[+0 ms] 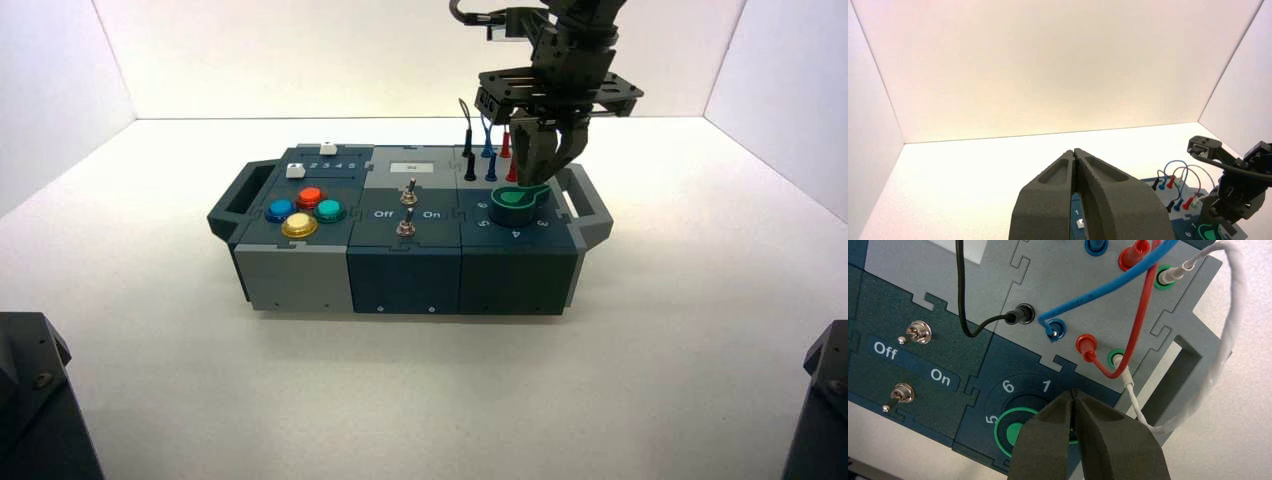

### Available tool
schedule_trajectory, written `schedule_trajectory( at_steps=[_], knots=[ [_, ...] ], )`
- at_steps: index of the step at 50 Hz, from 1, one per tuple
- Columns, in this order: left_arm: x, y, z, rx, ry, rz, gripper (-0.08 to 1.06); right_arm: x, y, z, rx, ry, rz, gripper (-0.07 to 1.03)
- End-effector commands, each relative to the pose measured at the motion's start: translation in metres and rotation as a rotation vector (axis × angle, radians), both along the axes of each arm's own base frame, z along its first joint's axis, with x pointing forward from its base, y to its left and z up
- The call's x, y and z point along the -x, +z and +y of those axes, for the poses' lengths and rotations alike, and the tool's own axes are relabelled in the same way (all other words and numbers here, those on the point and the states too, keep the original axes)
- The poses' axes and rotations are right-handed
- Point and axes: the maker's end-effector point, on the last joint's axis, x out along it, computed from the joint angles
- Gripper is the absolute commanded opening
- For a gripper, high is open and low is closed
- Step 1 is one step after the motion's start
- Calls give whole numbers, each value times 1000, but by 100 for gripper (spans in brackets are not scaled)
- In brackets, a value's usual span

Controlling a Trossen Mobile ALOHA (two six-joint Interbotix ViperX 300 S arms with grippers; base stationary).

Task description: Turn the knob to position 2.

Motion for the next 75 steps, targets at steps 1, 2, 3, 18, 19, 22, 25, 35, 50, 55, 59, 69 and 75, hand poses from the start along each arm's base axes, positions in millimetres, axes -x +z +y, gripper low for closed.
schedule_trajectory(
  at_steps=[1,2,3,18,19,22,25,35,50,55,59,69,75],
  knots=[
    [0,8,-1,6,-5,-14,-3,-14,19,5,-34,-14,-54,-2],
    [0,8,-1,6,-7,-14,-3,-14,19,6,-34,-14,-54,-2],
    [0,8,-1,5,-6,-15,-3,-15,20,6,-35,-15,-55,-2],
    [0,8,-1,5,-6,-15,-3,-27,36,6,-35,-21,-67,-2],
    [0,8,-1,6,-5,-14,-3,-27,37,6,-35,-19,-68,-2],
    [0,8,-1,5,-7,-16,-3,-27,40,5,-33,-19,-67,-2],
    [0,8,-1,3,-7,-16,-3,-28,43,4,-33,-22,-66,-2],
    [0,9,-1,7,-7,-17,-3,-23,53,-2,-25,-26,-55,-2],
    [0,9,-1,7,-5,-19,-3,-7,63,-11,-5,-33,-13,-2],
    [1,10,-1,7,-5,-25,-3,1,65,-15,4,-33,9,-2],
    [2,10,-1,9,-5,-29,-3,6,68,-18,9,-31,16,-2],
    [4,11,0,10,-5,-40,-3,19,72,-25,17,-32,32,-2],
    [4,11,0,11,-5,-40,-3,28,68,-29,22,-37,50,-2]
  ],
)
